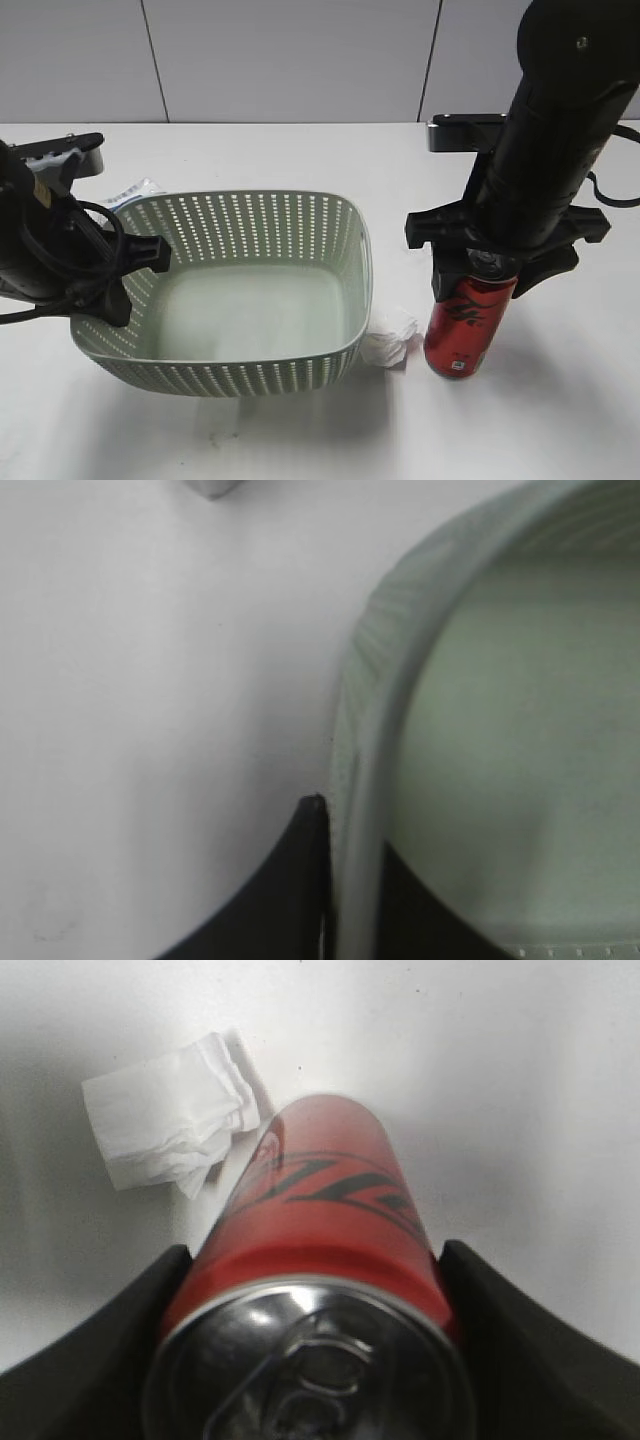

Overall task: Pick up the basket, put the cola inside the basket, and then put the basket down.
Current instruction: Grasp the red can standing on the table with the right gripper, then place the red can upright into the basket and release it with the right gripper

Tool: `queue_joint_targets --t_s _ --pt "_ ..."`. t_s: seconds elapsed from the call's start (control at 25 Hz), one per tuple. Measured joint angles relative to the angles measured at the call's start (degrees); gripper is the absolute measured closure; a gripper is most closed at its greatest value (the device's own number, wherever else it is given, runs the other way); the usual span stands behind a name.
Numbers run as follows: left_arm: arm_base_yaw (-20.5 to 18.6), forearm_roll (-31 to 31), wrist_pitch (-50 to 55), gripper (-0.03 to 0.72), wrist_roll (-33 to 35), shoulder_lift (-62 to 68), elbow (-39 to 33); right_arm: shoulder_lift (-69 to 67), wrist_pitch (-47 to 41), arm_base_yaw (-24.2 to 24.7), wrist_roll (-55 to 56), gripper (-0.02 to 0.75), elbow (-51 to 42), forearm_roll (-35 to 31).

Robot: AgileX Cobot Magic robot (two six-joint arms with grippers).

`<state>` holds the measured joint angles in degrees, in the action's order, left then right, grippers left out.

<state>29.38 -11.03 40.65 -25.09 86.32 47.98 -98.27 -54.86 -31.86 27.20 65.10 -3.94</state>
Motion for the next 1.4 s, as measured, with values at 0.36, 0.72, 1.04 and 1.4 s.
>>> queue_joint_targets --t_s 0.36,0.72,1.04,1.4 --pt "0.0 0.0 -0.02 0.687 0.0 0.0 0.0 1.81 -3.48 0.0 -1.46 0.216 1.3 3.94" --pt "0.0 0.0 -1.21 0.687 0.0 1.02 1.04 4.94 -14.69 0.0 -12.69 0.216 14.55 5.98" --pt "0.0 -0.1 1.17 0.687 0.0 7.42 9.45 9.76 -15.12 0.0 -16.66 0.216 25.48 3.94" --pt "0.98 -0.99 3.47 0.687 0.0 14.78 17.63 10.67 -15.76 -3.2 -19.96 0.217 30.13 -1.42"
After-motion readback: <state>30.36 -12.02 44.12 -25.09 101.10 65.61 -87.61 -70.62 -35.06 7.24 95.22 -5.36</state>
